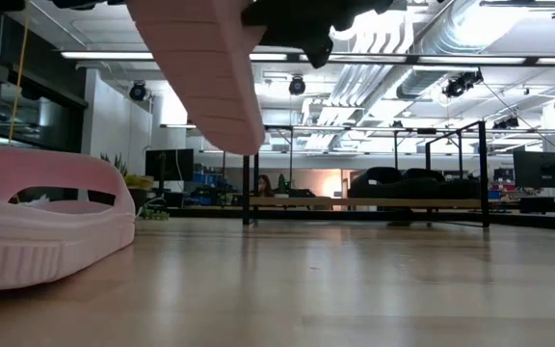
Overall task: Pick and place slides into the shelf
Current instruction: Put the top pink slide on the shelf
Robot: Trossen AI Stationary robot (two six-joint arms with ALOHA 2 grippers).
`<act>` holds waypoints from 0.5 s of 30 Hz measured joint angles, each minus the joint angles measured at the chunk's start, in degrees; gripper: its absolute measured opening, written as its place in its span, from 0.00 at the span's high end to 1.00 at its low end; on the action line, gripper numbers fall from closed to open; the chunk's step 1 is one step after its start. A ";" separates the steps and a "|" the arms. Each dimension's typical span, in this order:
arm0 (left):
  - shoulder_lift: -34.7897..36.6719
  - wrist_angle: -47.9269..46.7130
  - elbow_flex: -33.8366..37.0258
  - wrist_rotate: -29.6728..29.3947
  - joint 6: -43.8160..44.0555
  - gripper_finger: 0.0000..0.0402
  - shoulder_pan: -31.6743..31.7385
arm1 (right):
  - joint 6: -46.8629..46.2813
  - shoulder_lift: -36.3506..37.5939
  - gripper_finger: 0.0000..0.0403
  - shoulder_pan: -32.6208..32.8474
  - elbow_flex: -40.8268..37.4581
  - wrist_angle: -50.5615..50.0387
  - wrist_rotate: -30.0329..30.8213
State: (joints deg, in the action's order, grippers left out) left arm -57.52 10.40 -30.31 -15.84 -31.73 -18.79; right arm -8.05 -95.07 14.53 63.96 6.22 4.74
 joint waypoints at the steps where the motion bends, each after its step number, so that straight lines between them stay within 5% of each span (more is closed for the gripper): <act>1: 0.30 -0.83 -0.01 -0.89 0.07 0.85 -0.02 | -0.03 0.12 0.74 0.19 0.00 -0.18 1.14; 12: 0.79 -5.86 0.05 -10.88 0.23 0.85 -0.04 | -4.02 0.35 0.74 2.90 8.83 -20.55 13.97; 15: 0.40 -9.06 0.55 -17.66 1.10 0.85 0.37 | -4.01 0.66 0.74 5.55 11.35 -22.52 15.45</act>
State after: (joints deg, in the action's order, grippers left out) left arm -57.12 1.34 -29.76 -33.50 -30.63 -18.42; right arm -12.05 -94.41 20.08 75.32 -16.30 20.19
